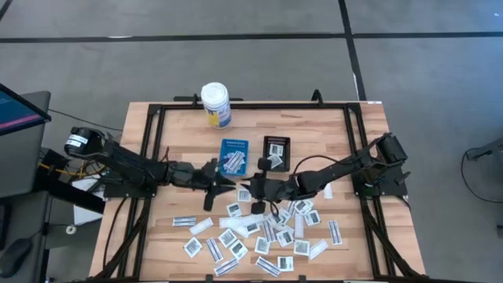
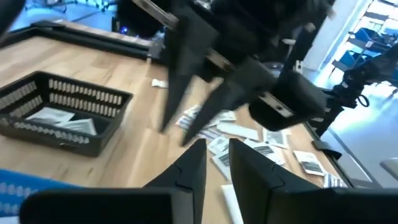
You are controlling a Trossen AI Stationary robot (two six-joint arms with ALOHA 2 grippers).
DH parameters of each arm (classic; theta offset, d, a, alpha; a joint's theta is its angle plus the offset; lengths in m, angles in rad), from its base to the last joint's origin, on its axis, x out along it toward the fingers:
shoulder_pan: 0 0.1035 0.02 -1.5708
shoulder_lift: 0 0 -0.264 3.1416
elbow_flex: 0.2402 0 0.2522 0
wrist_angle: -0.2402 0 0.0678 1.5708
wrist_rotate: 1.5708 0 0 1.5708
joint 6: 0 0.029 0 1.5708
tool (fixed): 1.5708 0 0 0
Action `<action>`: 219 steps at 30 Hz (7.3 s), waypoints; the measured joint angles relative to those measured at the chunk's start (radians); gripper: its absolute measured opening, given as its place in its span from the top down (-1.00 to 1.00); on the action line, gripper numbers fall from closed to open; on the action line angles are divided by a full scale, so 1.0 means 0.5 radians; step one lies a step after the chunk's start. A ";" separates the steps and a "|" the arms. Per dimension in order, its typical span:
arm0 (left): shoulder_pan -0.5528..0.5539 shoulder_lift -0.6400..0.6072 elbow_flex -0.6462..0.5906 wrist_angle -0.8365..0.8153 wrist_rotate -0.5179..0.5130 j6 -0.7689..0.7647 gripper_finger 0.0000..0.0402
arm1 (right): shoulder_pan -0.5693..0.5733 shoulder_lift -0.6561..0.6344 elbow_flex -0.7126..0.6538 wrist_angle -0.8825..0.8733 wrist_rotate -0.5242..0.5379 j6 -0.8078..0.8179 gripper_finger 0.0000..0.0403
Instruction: Pick & Place First Aid Supplies
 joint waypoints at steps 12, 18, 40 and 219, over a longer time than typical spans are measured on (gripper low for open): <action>-0.135 0.123 0.000 0.204 -0.035 -0.017 0.97 | -0.161 0.000 -0.001 0.111 -0.516 0.096 0.70; -0.114 0.123 0.000 0.204 -0.036 0.005 0.94 | -0.098 0.000 -0.001 -0.095 -0.512 0.066 0.67; -0.132 0.123 0.000 0.112 0.047 -0.078 0.97 | 0.502 0.031 0.261 -1.552 -0.717 0.524 0.07; -1.636 0.104 0.618 -2.794 -0.448 -2.735 0.97 | -0.111 -0.561 -0.390 -0.059 -0.988 0.246 0.39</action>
